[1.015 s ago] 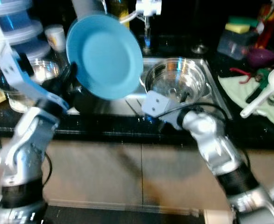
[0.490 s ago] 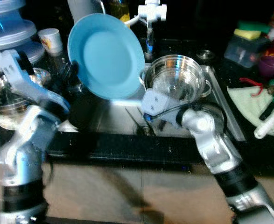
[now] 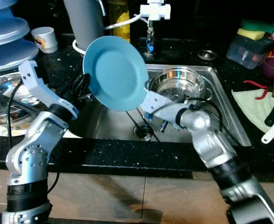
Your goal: Kitchen organization
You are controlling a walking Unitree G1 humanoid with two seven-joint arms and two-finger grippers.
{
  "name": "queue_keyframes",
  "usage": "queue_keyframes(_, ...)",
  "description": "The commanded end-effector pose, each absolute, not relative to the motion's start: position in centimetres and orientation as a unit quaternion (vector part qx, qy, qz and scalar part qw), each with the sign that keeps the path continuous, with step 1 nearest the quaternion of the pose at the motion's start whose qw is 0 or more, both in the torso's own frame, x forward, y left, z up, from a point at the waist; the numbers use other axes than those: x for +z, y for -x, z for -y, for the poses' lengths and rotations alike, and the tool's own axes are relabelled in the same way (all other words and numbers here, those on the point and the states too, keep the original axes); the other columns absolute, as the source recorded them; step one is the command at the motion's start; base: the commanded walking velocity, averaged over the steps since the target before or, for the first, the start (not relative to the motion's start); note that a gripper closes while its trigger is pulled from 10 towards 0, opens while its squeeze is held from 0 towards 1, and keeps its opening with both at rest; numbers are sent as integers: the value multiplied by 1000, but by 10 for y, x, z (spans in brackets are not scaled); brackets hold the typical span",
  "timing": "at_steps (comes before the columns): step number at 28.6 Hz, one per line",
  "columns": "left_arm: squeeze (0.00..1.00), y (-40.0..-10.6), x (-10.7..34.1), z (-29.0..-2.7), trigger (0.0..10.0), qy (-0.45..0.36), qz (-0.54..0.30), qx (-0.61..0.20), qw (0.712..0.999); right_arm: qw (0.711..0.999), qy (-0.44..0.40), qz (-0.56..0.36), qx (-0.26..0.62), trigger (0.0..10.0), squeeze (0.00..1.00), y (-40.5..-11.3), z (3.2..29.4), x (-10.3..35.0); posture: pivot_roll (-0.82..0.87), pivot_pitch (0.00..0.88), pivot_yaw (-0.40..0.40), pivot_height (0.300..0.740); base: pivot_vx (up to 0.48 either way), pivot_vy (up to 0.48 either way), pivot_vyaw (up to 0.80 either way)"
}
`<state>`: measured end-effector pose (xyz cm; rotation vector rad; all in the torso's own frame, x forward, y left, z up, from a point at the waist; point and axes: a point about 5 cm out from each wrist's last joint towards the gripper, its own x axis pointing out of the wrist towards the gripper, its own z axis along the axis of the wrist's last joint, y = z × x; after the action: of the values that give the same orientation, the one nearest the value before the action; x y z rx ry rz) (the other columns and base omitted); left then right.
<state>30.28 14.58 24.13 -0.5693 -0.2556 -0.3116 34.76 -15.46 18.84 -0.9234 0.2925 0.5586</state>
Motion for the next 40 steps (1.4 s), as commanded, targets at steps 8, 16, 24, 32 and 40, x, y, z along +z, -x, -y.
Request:
queue_keyframes(8,0,-296,246,-146,10000,235,143,-151,949,844,444,-220,208,10000,0,-361,176,180,46,0,-26,740,0,0,0)
queue_keyframes(16,0,-294,252,-138,10000,220,158,-159,949,864,322,-249,295,10000,0,-364,145,163,44,0,-31,740,0,0,0)
queue_keyframes(24,0,-288,258,-135,10000,207,171,-161,950,895,233,-236,297,10000,0,-381,125,170,66,0,-44,740,0,0,0)
queue_keyframes(32,0,-280,266,-132,10000,208,184,-157,948,894,244,-252,280,10000,0,-392,107,169,84,0,-64,740,0,0,0)
queue_keyframes(40,0,-273,271,-129,10000,210,188,-156,947,879,282,-277,266,10000,0,-394,105,160,96,25,-82,740,0,0,0)
